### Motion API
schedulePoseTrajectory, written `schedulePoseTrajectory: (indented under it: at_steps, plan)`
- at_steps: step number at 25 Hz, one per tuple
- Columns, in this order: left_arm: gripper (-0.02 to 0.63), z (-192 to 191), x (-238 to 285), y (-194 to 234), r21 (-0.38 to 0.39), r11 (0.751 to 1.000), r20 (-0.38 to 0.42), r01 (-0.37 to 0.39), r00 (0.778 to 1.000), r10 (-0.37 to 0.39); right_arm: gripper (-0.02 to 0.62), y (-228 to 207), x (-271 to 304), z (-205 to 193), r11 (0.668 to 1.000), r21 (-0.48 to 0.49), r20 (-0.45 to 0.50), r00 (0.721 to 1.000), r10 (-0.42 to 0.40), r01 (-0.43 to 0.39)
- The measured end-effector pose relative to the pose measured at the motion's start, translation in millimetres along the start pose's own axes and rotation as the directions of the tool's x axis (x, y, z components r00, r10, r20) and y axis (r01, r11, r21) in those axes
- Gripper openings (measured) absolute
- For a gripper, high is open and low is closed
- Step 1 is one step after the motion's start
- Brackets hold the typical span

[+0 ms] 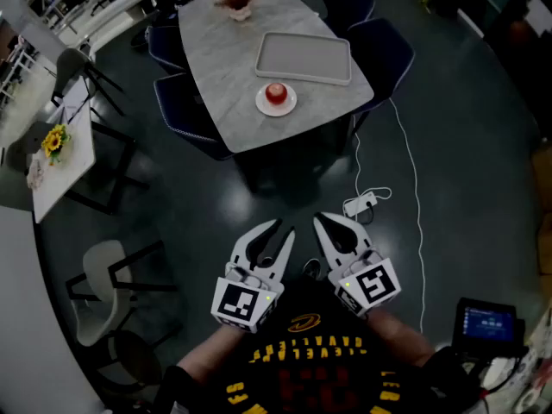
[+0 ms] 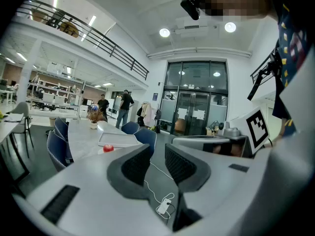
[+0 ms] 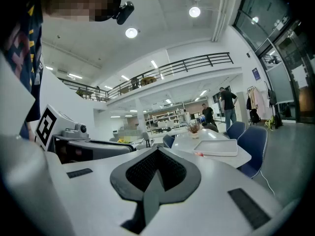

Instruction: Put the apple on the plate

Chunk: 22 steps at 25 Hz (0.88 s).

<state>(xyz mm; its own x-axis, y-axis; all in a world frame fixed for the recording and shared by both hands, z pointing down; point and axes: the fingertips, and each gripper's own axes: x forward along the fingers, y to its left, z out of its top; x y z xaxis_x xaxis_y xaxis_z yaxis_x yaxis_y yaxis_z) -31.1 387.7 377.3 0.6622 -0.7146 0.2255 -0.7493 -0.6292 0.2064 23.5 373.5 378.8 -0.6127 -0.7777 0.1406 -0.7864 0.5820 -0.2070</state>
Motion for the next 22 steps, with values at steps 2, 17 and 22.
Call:
schedulePoseTrajectory:
  at_steps: [2, 17, 22]
  plan:
    - [0.098, 5, 0, 2, 0.006, 1.000, 0.012, 0.000, 1.000, 0.000, 0.006, -1, 2, 1, 1.000, -0.003, 0.006, 1.000, -0.007, 0.007]
    - [0.098, 9, 6, 0, 0.037, 0.999, 0.022, 0.019, 1.000, -0.019, 0.006, -2, 4, 2, 1.000, -0.029, 0.017, 1.000, -0.011, 0.012]
    - [0.098, 9, -2, -3, 0.036, 0.999, 0.041, 0.014, 0.999, -0.016, 0.006, 6, 0, 4, 1.000, -0.009, 0.034, 0.999, -0.013, 0.013]
